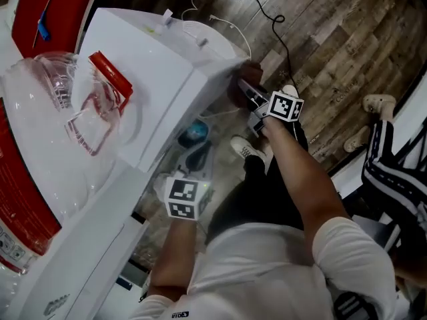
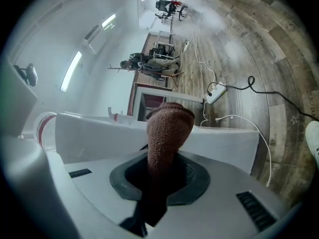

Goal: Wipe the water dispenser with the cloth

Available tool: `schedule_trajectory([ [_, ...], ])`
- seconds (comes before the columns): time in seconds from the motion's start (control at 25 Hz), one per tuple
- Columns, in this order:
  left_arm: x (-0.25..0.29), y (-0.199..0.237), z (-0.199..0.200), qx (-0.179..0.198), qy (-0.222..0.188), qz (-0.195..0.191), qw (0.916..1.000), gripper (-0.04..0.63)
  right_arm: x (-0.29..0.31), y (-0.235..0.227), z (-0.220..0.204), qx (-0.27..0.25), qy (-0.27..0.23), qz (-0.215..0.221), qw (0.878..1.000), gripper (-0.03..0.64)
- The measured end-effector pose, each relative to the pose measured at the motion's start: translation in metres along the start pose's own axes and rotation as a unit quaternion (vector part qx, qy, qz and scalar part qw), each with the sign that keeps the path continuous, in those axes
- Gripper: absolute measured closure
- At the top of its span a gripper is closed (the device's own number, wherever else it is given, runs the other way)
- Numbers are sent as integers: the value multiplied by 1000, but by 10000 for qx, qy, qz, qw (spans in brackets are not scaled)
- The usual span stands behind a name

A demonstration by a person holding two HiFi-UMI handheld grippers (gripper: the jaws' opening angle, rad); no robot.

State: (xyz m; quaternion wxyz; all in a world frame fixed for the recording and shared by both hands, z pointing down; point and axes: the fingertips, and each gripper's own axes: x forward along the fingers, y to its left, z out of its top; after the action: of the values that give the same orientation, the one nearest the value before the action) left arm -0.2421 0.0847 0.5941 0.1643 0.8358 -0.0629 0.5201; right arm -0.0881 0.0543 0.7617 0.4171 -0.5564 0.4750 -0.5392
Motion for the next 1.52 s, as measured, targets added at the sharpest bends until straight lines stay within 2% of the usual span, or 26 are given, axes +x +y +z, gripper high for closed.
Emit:
schedule_trajectory([
  [0.16,11,0,-3,-86,80,20,9999,606,7,-32,-4,84,61,-94,9999,558],
  [0.52,36,-5,-11,11,303,-23,9995,606,21,-107,-14,299,103,-411,9987,558],
  [0.96,45,-9,-34,-124,411,-92,9990,606,28,-171,-32,100,596,-1271,9901,558],
  [1.12,35,-5,-36,-120,334,-45,9994,606,24,-160,-29,36,546,-1243,9907,558],
  [1.28,20,-6,-30,-187,169,-56,9997,606,9,-129,-21,-56,332,-1073,9937,558],
  [1.52,-11,-12,-18,-719,-340,-337,9963,606,-21,-35,-10,-328,-33,-440,9985,558],
])
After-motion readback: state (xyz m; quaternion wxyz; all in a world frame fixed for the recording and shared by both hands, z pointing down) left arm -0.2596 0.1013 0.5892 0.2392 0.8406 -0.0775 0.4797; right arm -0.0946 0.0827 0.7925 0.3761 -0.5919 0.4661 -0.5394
